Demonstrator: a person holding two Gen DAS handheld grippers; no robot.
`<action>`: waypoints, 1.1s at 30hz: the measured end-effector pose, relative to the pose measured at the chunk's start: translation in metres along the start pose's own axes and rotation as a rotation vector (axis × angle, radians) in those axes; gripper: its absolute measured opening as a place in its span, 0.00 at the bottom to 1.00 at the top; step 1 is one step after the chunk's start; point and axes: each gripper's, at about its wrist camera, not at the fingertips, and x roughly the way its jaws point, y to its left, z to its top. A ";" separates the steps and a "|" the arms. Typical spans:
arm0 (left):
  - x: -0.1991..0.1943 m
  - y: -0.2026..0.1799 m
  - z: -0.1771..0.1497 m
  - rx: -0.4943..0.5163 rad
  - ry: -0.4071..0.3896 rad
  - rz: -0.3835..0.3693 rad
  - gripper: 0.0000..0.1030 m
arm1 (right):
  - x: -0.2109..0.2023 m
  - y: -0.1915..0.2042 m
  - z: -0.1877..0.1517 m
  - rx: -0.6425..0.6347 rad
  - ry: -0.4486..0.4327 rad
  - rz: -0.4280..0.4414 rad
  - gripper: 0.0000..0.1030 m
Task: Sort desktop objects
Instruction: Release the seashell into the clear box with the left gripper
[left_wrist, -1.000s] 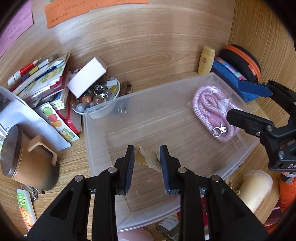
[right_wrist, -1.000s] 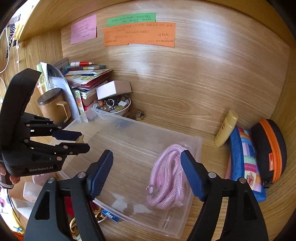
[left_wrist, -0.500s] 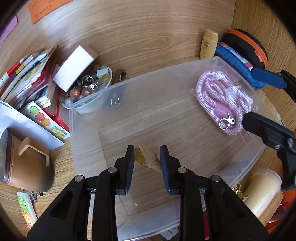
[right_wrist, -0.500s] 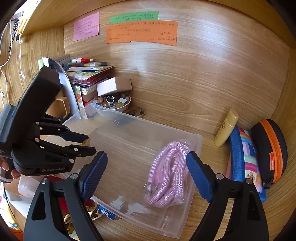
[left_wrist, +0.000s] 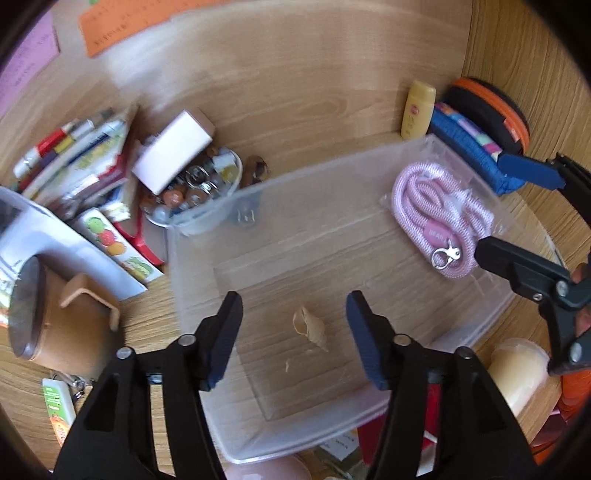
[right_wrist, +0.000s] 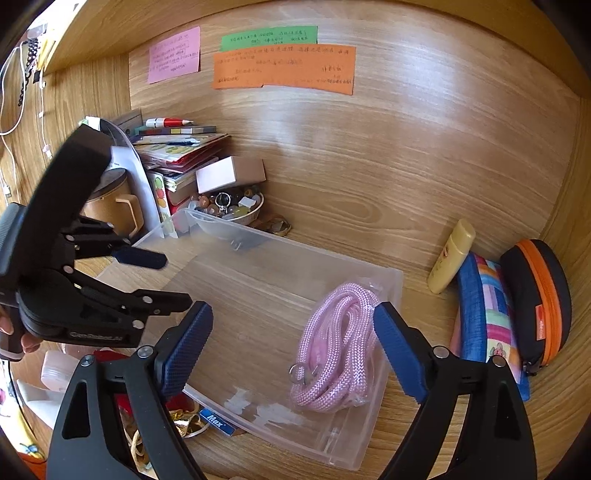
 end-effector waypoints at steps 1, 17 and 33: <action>-0.006 0.001 0.000 -0.005 -0.014 -0.005 0.58 | -0.002 0.001 0.001 -0.003 -0.003 -0.004 0.85; -0.084 0.013 -0.029 -0.053 -0.197 0.028 0.87 | -0.053 0.039 -0.002 -0.100 -0.078 -0.091 0.98; -0.129 0.010 -0.079 -0.085 -0.331 0.071 0.96 | -0.079 0.047 -0.032 0.036 -0.096 -0.094 1.00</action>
